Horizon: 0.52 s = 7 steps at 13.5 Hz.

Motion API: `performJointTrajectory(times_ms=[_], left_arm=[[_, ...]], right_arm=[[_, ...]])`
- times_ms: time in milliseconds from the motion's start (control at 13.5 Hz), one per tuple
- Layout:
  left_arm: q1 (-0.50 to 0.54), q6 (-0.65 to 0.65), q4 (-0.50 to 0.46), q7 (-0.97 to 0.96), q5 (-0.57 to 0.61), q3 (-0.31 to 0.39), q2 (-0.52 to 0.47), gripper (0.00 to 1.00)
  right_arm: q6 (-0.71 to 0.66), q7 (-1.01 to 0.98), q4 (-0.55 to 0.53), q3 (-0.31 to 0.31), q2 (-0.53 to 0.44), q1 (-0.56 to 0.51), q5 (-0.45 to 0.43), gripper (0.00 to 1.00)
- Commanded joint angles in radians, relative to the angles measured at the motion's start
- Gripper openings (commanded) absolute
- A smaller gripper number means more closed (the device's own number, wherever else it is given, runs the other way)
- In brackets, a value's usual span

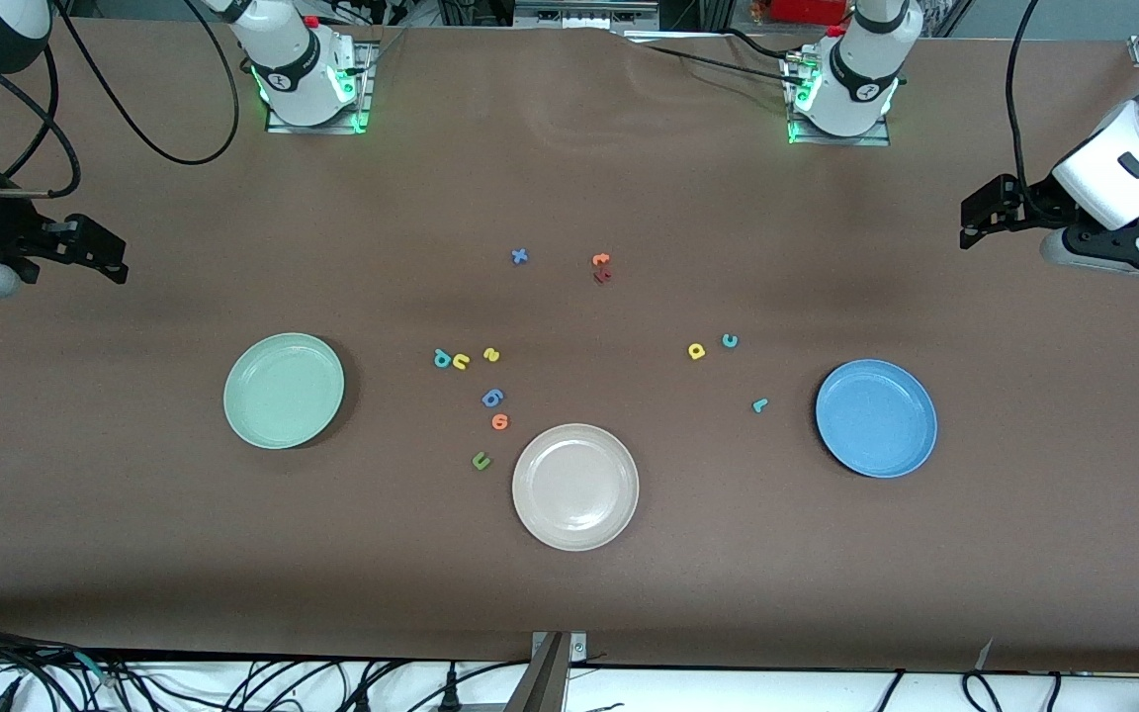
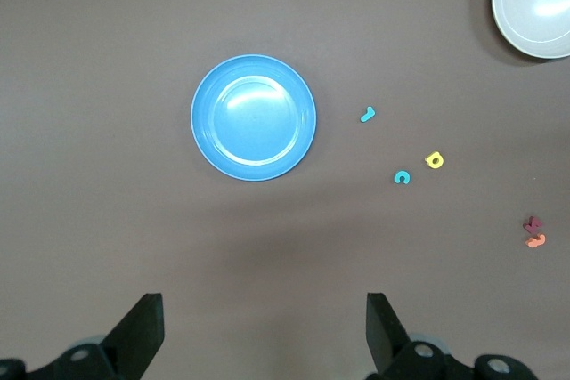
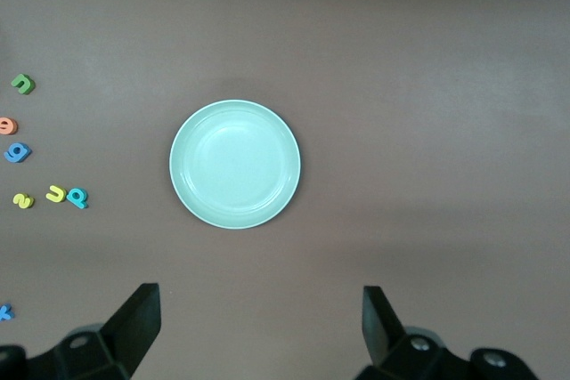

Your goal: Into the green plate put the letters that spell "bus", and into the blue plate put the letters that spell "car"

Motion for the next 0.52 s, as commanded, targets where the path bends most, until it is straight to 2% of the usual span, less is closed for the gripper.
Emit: performJointTrajectory(times_ms=[0, 444], left_arm=[[0.004, -0.004, -0.012, 0.005, -0.001, 0.000, -0.018, 1.00], [0.002, -0.005, -0.006, 0.011, -0.001, -0.002, -0.009, 1.00]], right_arm=[[-0.019, 0.012, 0.025, 0.007, 0.010, -0.005, 0.006, 1.00], [-0.019, 0.012, 0.025, 0.007, 0.010, -0.005, 0.006, 1.00]])
